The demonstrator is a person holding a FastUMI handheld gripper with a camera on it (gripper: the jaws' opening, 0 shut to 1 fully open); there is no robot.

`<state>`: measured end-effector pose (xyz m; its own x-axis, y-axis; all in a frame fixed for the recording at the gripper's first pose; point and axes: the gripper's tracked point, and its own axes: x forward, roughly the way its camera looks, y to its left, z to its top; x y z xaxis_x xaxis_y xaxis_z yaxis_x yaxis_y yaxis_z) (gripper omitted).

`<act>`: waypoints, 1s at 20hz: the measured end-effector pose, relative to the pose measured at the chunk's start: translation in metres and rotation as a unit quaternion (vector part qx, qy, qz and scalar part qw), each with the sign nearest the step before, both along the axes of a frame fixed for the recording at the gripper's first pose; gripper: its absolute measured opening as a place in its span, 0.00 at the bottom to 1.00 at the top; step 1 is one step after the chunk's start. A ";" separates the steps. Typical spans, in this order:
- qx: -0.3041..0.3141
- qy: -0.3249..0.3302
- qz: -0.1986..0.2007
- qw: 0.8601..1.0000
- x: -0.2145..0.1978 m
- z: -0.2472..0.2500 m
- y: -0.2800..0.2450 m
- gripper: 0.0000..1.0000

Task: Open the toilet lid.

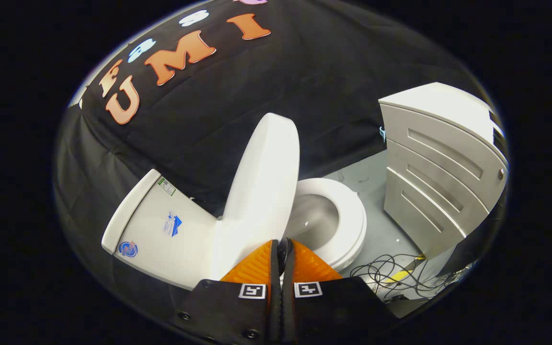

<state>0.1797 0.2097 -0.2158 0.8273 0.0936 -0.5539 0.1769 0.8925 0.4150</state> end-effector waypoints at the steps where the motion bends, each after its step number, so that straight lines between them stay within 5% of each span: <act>1: -0.010 0.000 0.001 1.000 0.001 0.006 0.005 0.08; 10: -0.141 -0.036 0.027 0.989 0.000 0.057 0.055 0.08; 20: -0.264 -0.081 0.081 0.958 -0.002 0.104 0.135 0.08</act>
